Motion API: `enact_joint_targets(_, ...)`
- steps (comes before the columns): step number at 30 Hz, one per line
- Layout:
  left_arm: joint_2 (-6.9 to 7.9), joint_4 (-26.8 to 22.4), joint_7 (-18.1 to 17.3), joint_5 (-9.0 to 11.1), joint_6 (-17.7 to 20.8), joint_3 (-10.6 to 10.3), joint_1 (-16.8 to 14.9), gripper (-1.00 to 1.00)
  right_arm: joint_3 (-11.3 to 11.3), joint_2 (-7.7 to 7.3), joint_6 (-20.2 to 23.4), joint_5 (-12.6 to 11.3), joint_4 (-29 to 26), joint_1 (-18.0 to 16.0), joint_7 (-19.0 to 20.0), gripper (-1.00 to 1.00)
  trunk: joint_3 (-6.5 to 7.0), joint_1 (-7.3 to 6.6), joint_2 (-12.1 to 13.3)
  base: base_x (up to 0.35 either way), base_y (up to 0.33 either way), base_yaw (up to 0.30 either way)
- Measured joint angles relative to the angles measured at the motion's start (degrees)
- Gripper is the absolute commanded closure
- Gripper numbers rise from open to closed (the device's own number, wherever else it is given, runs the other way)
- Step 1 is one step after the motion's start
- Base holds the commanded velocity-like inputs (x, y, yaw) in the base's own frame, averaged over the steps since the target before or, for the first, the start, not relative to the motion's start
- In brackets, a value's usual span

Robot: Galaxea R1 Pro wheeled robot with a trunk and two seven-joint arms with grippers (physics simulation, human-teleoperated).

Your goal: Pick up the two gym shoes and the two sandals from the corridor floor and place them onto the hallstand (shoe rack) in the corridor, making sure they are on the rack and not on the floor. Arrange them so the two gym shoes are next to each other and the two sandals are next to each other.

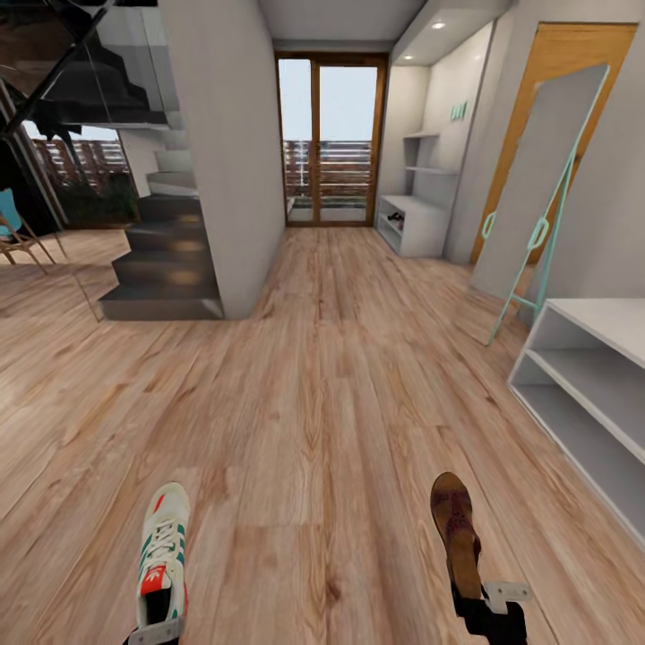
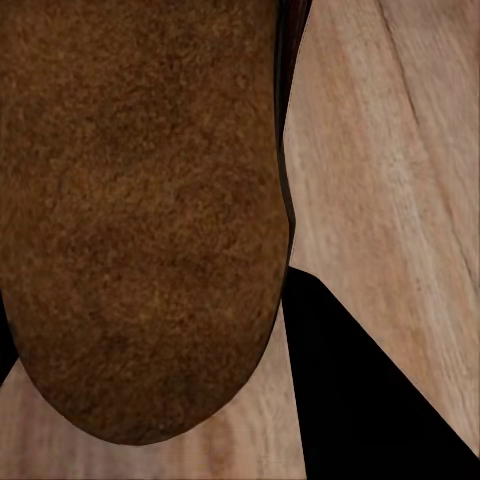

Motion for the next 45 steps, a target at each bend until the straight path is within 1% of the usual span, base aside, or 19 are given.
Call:
enact_joint_targets(8, 0.0, 0.0, 0.0, 0.03, 0.0, 0.0, 0.0, 1.0, 0.0, 0.0, 0.0, 0.0, 0.0, 0.0, 0.0, 1.0, -0.24, 0.0, 0.0, 0.339, 0.0, 0.0)
enact_joint_targets(45, 0.0, 0.0, 0.0, -0.03, 0.0, 0.01, 0.02, 1.0, 0.0, 0.0, 0.0, 0.0, 0.01, -0.03, 0.0, 1.0, -0.26, 0.0, 0.0, 0.339, 0.0, 0.0)
